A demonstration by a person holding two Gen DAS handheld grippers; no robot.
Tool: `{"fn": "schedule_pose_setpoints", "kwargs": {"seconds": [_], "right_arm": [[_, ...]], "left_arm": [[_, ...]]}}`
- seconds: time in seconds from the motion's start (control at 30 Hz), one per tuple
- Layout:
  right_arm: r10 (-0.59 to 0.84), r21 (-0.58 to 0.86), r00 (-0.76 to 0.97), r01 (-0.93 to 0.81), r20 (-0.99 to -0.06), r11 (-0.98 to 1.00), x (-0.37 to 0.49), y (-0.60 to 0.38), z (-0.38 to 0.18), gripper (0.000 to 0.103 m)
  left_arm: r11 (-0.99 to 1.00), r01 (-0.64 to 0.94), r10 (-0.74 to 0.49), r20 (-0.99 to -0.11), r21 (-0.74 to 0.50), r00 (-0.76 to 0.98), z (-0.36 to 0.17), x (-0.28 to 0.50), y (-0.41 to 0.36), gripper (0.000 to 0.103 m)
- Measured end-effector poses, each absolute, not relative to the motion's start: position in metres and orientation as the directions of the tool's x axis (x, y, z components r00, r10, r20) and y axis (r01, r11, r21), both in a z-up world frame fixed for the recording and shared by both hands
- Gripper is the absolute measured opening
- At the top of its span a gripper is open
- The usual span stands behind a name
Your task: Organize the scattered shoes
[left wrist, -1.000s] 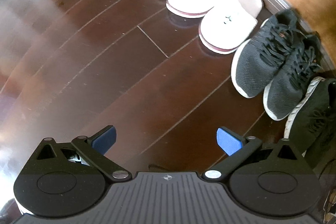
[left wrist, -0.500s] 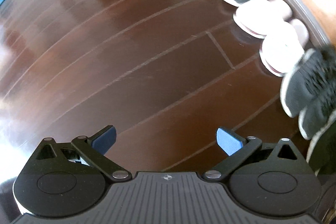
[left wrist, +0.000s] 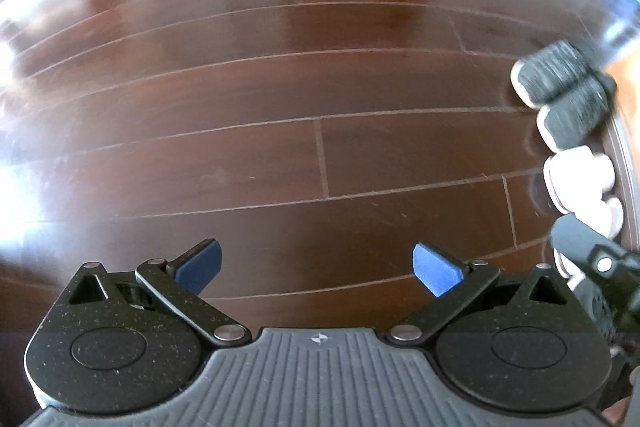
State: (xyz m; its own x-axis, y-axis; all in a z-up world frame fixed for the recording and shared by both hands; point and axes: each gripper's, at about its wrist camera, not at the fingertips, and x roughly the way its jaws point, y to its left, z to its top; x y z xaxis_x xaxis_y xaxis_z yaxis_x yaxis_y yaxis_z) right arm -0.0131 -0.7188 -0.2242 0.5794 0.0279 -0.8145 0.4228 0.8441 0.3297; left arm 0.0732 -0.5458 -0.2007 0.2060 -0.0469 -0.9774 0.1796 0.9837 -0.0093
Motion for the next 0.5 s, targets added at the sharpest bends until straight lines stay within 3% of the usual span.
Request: {"fn": "schedule_pose_setpoints", "kwargs": {"seconds": [0.27,0.5], "right_arm": [[0.102,0.287,0.538,0.272,-0.837,0.918,0.03,-0.67,-0.232,0.103],[0.099,0.27,0.507,0.275,-0.856,0.923,0.036,-0.666,-0.244,0.103]], "left_arm": [[0.991,0.135,-0.033,-0.981,-0.007,0.191,-0.203,0.082,-0.521,0.103],[0.993,0.114,-0.019,-0.985,0.0,0.17,-0.208,0.086,-0.504,0.103]]}}
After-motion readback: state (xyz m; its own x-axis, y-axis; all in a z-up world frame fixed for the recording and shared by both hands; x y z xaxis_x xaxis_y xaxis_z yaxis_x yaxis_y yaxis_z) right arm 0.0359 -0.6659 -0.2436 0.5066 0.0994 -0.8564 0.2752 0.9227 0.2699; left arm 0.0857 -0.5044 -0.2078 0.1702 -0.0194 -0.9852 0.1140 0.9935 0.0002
